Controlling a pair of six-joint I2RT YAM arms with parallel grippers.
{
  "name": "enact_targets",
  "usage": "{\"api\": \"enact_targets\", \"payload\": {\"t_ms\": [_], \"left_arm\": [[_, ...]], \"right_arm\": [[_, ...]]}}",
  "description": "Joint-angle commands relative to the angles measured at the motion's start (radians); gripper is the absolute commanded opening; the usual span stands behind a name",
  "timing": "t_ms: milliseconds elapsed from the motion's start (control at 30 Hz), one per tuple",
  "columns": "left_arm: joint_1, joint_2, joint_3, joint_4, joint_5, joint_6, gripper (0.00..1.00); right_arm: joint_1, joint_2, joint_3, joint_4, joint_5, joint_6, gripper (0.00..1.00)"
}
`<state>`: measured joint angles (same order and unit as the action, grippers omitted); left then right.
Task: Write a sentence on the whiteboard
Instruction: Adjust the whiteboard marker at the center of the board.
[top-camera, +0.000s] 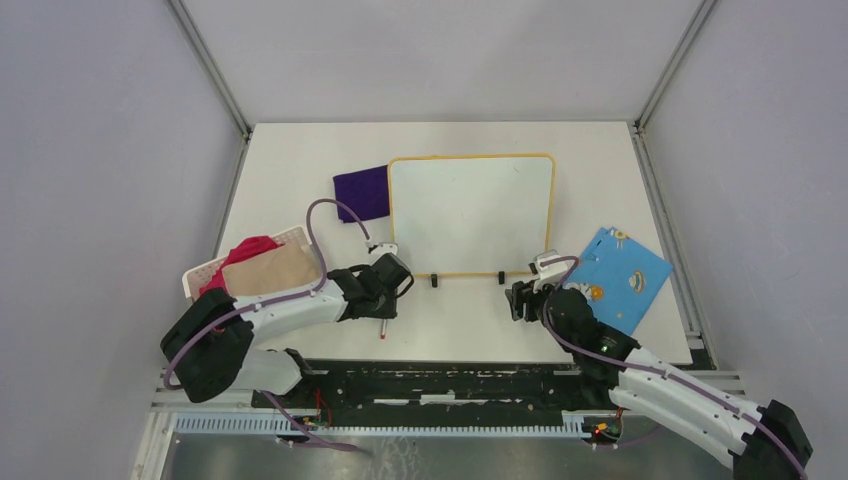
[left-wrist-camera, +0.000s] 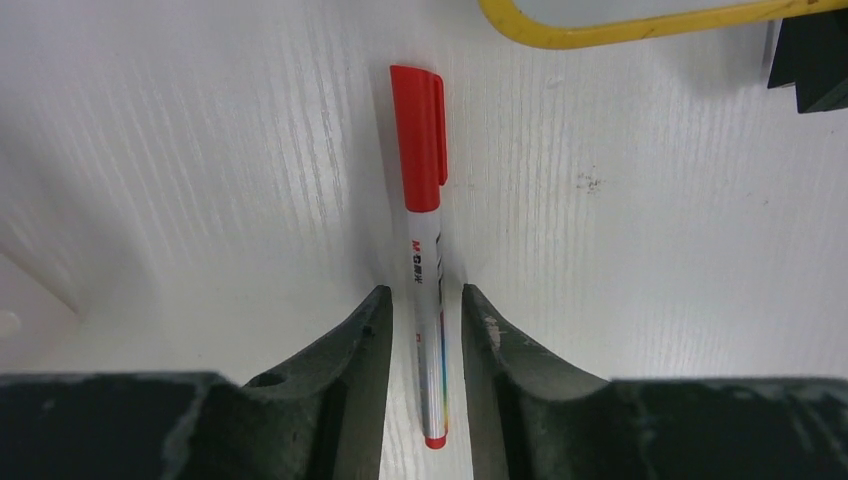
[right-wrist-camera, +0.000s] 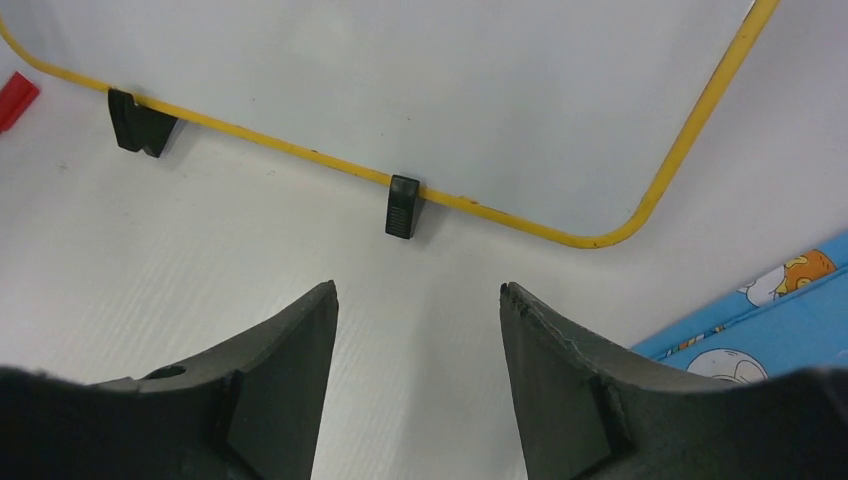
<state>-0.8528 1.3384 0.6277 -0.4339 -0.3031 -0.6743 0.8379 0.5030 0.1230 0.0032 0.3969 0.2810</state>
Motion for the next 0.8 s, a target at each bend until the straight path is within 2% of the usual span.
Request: {"api": "enact_targets", "payload": {"t_ms": [0,167,767], "left_arm": [[-0.006,-0.052,0.022,-0.045,0.003,-0.040,0.42],[-0.006,-0.080,0.028,-0.059,-0.012,-0.031,0.48],[-0.006,-0.148,-0.061,-0.002,-0.019,-0.057,0.46]], "right_arm": [[0.004,0.109,0.107,-0.001,0.027,-0.021,0.66],[0.003,0.256,0.163,0.012,0.041,-0.008,0.62],[-0.004,0.544,0.236,0.156,0.041,0.024,0.58]]}}
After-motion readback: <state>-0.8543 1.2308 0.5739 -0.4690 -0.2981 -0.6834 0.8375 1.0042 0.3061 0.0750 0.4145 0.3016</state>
